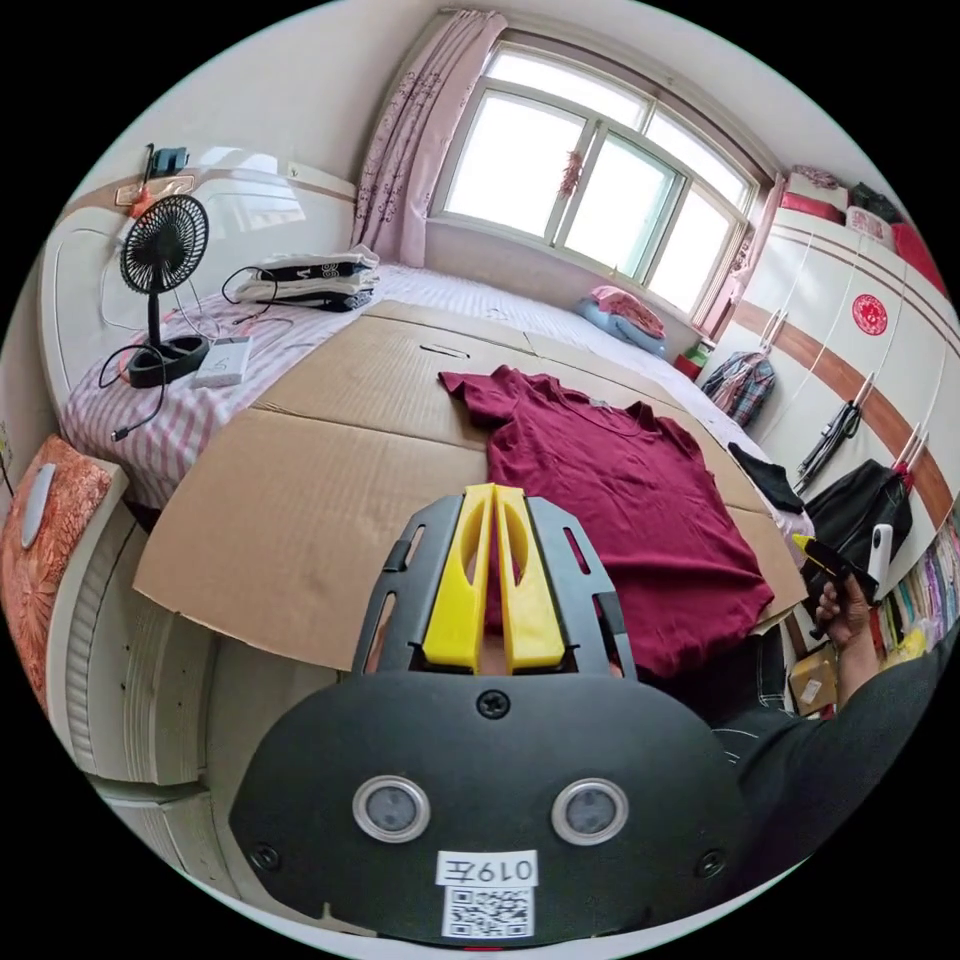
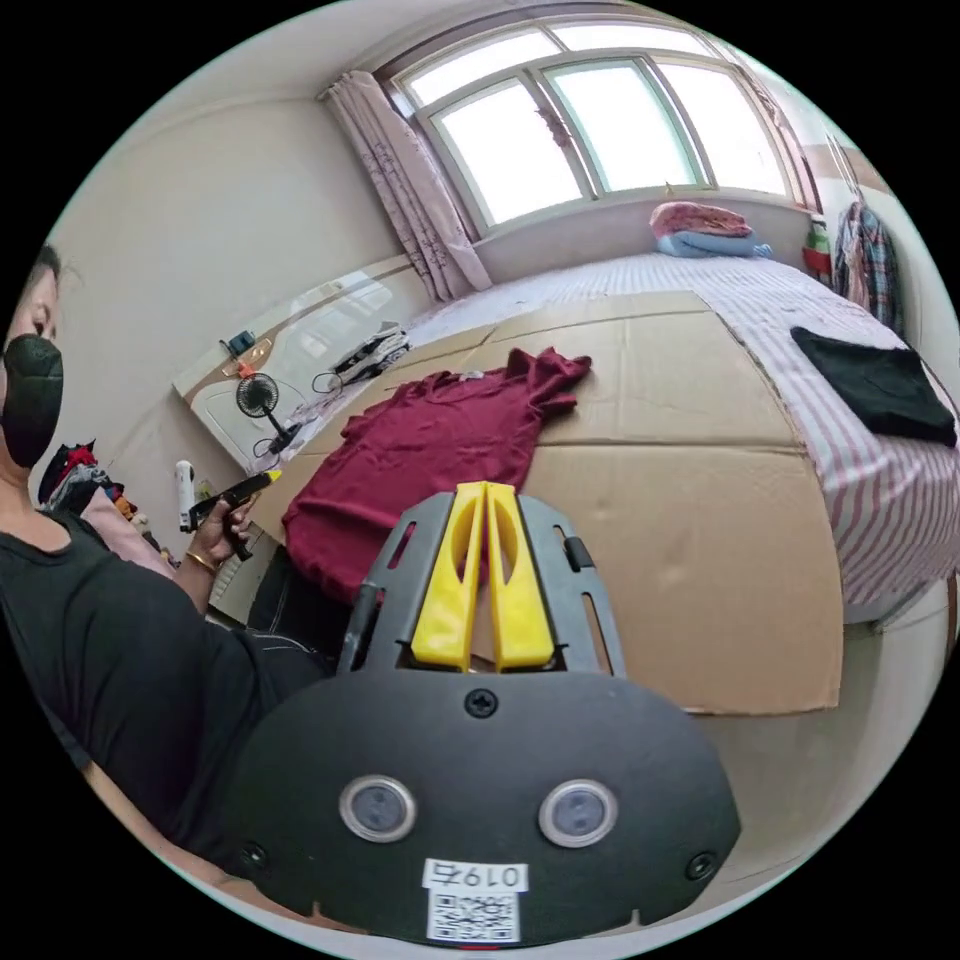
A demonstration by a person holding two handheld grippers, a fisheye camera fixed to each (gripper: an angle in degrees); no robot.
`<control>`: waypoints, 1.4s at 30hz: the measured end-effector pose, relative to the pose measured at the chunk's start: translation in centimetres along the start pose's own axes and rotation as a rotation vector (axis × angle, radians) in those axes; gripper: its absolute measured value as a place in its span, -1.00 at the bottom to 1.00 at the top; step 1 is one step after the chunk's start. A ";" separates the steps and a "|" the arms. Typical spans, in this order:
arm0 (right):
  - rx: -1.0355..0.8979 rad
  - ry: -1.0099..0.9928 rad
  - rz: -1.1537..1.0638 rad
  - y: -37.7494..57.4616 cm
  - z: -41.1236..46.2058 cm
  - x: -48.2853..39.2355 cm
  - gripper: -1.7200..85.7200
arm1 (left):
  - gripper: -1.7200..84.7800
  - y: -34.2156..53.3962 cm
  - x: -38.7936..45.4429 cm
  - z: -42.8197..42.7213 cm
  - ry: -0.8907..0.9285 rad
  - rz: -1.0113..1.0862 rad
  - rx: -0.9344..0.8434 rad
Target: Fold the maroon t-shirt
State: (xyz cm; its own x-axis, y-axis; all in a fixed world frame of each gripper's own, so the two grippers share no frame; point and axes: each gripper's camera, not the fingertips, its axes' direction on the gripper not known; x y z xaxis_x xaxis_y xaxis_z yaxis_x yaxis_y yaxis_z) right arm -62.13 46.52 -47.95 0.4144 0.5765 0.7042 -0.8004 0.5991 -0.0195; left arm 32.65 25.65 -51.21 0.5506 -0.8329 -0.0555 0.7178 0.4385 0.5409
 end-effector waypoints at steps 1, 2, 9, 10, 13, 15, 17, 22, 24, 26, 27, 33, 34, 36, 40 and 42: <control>0.020 -0.016 -0.038 -1.3 0.6 -1.6 -0.98 | -0.94 -0.6 0.3 0.2 -0.006 0.015 0.003; 0.032 0.004 -0.082 -2.5 1.3 -3.0 -0.98 | -0.93 -1.9 0.9 0.9 -0.007 0.050 -0.003; 0.140 0.132 -0.330 -7.9 5.2 -7.7 -0.98 | -0.91 -11.8 4.5 5.8 0.076 0.225 0.127; 0.160 0.126 -0.365 -8.6 5.7 -8.1 -0.98 | -0.92 -12.5 5.0 6.4 0.079 0.257 0.145; 0.179 0.216 -0.487 -10.1 7.8 -9.3 -0.98 | -0.91 -15.8 8.7 10.0 0.095 0.437 0.208; 0.148 0.290 -0.500 -11.4 10.0 -8.7 -0.98 | -0.90 -19.4 10.9 14.6 0.160 0.513 0.142; 0.049 0.253 -0.435 -14.2 13.1 -5.7 -0.97 | -0.89 -22.7 11.9 18.7 0.150 0.543 0.096; -0.092 0.244 -0.328 -19.7 19.0 2.0 -0.84 | -0.78 -32.5 10.2 30.9 0.167 0.492 -0.081; -0.172 0.232 -0.288 -21.2 21.6 4.9 -0.81 | -0.76 -35.7 8.8 36.9 0.153 0.457 -0.195; -0.275 0.204 -0.239 -22.6 25.2 8.0 -0.79 | -0.76 -37.0 8.5 40.2 0.191 0.458 -0.242; -0.289 0.178 -0.225 -22.8 25.9 8.7 -0.79 | -0.76 -37.6 8.6 42.0 0.229 0.461 -0.272; -0.371 -0.095 -0.171 -25.9 29.9 11.8 -0.70 | -0.70 -39.2 8.5 48.5 0.409 0.404 -0.367; -0.381 -0.101 -0.172 -26.2 30.4 12.1 -0.70 | -0.70 -39.2 8.7 48.9 0.411 0.402 -0.367; -0.388 -0.115 -0.158 -26.4 31.3 12.4 -0.69 | -0.70 -38.7 9.9 50.4 0.386 0.399 -0.391; -0.449 -0.043 -0.208 -25.9 34.1 10.4 -0.69 | -0.72 -36.8 13.7 52.2 0.269 0.489 -0.438; -0.456 -0.041 -0.206 -25.6 34.9 9.9 -0.72 | -0.74 -36.4 15.2 52.1 0.231 0.506 -0.431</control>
State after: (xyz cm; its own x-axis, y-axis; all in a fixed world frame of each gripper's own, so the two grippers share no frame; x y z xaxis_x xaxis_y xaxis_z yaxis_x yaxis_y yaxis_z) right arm -52.69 17.50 -15.68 0.5194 0.4041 0.7529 -0.4294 0.8852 -0.1788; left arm -7.34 -20.61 -28.01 0.9037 -0.4191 -0.0876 0.4281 0.8877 0.1693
